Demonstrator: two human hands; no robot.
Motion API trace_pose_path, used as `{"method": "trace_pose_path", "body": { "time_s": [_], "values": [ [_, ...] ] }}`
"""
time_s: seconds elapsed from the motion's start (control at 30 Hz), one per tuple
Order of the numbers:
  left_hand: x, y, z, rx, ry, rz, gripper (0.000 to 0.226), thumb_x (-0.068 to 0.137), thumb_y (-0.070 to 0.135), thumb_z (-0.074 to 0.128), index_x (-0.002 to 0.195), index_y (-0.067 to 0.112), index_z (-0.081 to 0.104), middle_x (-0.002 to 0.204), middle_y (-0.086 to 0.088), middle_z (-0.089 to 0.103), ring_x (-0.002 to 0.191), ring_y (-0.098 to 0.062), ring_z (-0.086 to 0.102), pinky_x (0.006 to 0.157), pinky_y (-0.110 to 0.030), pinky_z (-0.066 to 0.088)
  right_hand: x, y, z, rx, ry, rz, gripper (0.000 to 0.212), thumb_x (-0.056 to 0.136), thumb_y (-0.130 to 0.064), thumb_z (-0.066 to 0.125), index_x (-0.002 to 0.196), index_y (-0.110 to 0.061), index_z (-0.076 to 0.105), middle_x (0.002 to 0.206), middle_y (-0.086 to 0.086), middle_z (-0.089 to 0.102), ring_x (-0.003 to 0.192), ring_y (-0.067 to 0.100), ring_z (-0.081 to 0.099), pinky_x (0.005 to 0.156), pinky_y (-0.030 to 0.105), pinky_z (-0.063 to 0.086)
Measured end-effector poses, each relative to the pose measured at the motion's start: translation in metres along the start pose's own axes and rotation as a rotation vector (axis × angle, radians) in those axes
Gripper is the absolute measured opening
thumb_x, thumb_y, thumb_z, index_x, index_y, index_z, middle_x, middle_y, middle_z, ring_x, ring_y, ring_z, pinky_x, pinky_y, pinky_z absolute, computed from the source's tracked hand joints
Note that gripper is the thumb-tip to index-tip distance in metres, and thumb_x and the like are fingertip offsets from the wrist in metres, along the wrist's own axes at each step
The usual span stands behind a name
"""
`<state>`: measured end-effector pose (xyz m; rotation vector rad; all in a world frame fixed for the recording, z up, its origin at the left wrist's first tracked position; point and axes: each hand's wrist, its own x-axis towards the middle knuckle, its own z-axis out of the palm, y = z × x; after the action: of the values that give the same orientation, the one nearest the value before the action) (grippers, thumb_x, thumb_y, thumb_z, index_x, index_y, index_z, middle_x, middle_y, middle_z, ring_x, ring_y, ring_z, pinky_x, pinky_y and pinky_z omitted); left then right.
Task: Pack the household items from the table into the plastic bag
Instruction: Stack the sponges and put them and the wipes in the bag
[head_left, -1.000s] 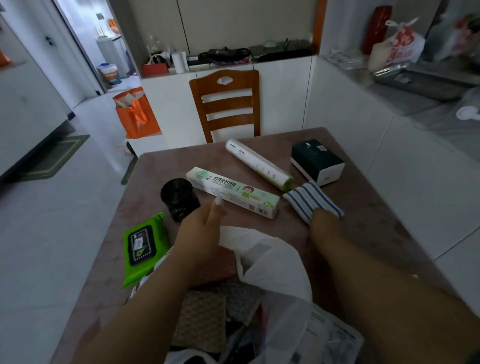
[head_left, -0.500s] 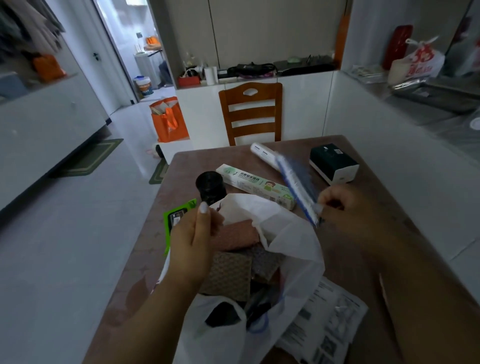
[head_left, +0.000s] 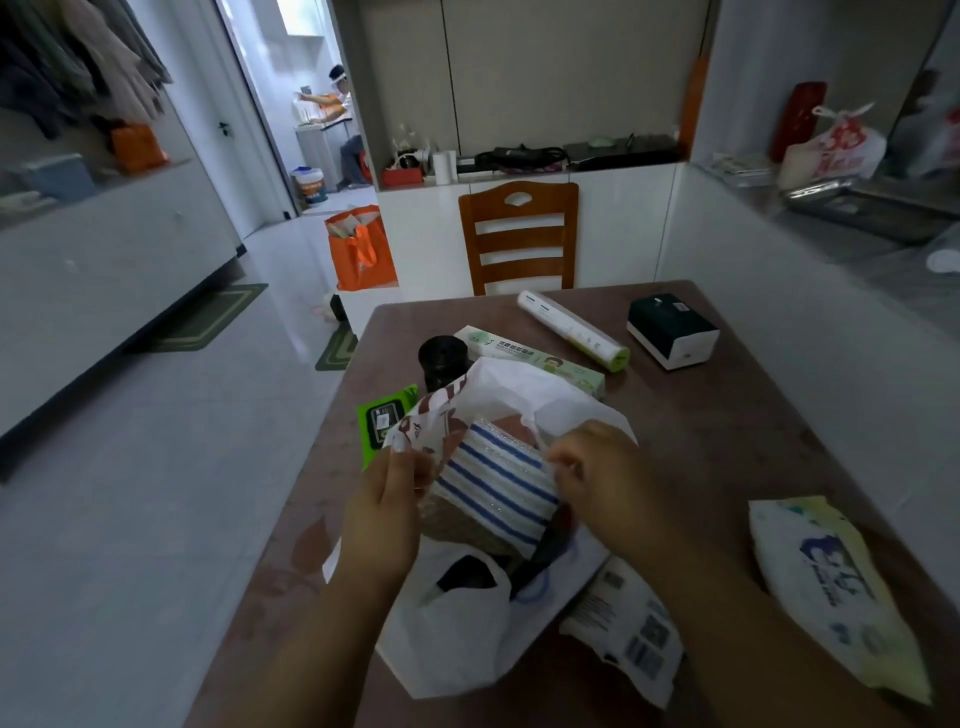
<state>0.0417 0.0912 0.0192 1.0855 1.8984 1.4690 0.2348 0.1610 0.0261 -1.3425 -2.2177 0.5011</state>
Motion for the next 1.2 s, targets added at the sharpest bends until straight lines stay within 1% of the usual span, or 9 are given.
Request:
{"method": "trace_pose_path", "body": {
  "time_s": [0.17,0.3,0.4,0.53,0.63,0.73,0.83,1.07,1.2],
  "values": [
    [-0.042,0.01,0.027,-0.112,-0.31,-0.157,0.038,0.1,0.021,0.036,0.087,-0.001,0.064,0.082,-0.014,0.069,0.073,-0.026,0.066,0.061,-0.028,0.056,-0.033,0.056,-0.014,0.315,0.457,0.538,0.003,0.091,-0.022,0.053,0.091,-0.019,0.055,0.085,-0.001,0.06,0.08,0.02,0.057,0.059,0.026,0.037],
    [-0.092,0.005,0.069,0.054,-0.739,-0.371,0.026,0.093,0.006,0.05,0.07,0.011,0.061,0.071,-0.001,0.063,0.063,-0.013,0.061,0.063,-0.025,0.054,-0.051,0.109,0.018,0.216,0.135,0.746,0.018,0.09,-0.029,0.055,0.085,-0.013,0.061,0.097,0.012,0.065,0.089,0.029,0.058,0.074,0.031,0.042],
    [-0.11,-0.021,0.092,0.201,-0.668,-0.334,0.017,0.093,0.022,0.051,0.08,0.023,0.063,0.083,0.008,0.062,0.082,-0.013,0.06,0.087,-0.035,0.053,-0.06,0.128,0.04,0.075,-0.2,0.704,0.049,0.08,-0.046,0.066,0.118,-0.016,0.062,0.117,0.008,0.066,0.087,0.019,0.057,0.074,0.026,0.045],
    [-0.122,-0.029,0.11,0.4,-0.735,-0.246,0.033,0.093,0.032,0.049,0.125,0.021,0.052,0.118,0.008,0.055,0.105,-0.008,0.053,0.093,-0.024,0.04,-0.065,0.136,0.043,-0.135,-0.289,0.726,0.049,0.079,-0.047,0.064,0.115,-0.015,0.065,0.118,0.009,0.063,0.103,0.027,0.06,0.077,0.028,0.046],
    [-0.118,-0.024,0.12,0.404,-0.73,-0.179,0.051,0.094,0.03,0.05,0.142,0.019,0.036,0.143,-0.001,0.046,0.128,-0.017,0.047,0.107,-0.03,0.038,-0.072,0.14,0.042,-0.11,-0.188,0.704,0.023,0.085,-0.034,0.058,0.085,-0.013,0.068,0.094,0.007,0.066,0.091,0.027,0.064,0.064,0.025,0.044],
    [-0.113,-0.015,0.132,0.379,-0.702,-0.115,0.06,0.092,0.023,0.054,0.147,0.017,0.03,0.149,-0.003,0.039,0.134,-0.019,0.042,0.109,-0.029,0.038,-0.081,0.137,0.029,0.126,-0.137,0.575,0.025,0.088,-0.024,0.06,0.065,-0.02,0.051,0.073,-0.001,0.056,0.074,0.017,0.06,0.059,0.025,0.042],
    [-0.109,-0.009,0.142,0.31,-0.671,0.011,0.066,0.09,0.021,0.061,0.146,0.019,0.025,0.138,0.008,0.038,0.115,0.002,0.049,0.086,0.001,0.039,-0.087,0.122,-0.017,0.345,-0.23,0.375,0.021,0.082,-0.013,0.069,0.069,-0.024,0.056,0.068,-0.008,0.055,0.058,-0.003,0.05,0.052,0.008,0.038],
    [-0.114,-0.009,0.16,-0.367,-0.945,-0.639,0.028,0.085,0.009,0.067,0.109,-0.004,0.065,0.103,-0.025,0.072,0.087,-0.033,0.073,0.068,-0.04,0.06,-0.082,0.136,-0.072,0.673,-0.126,0.467,0.009,0.08,-0.015,0.073,0.088,-0.018,0.069,0.086,-0.003,0.069,0.084,0.012,0.064,0.075,0.025,0.052],
    [-0.129,-0.006,0.162,-0.501,-0.88,-0.712,0.028,0.086,0.003,0.063,0.113,-0.006,0.063,0.101,-0.027,0.072,0.084,-0.037,0.073,0.065,-0.042,0.059,-0.094,0.185,-0.078,0.083,0.066,0.943,0.046,0.087,-0.041,0.062,0.122,-0.012,0.059,0.121,0.013,0.063,0.101,0.028,0.061,0.084,0.029,0.046]
  ]
}}
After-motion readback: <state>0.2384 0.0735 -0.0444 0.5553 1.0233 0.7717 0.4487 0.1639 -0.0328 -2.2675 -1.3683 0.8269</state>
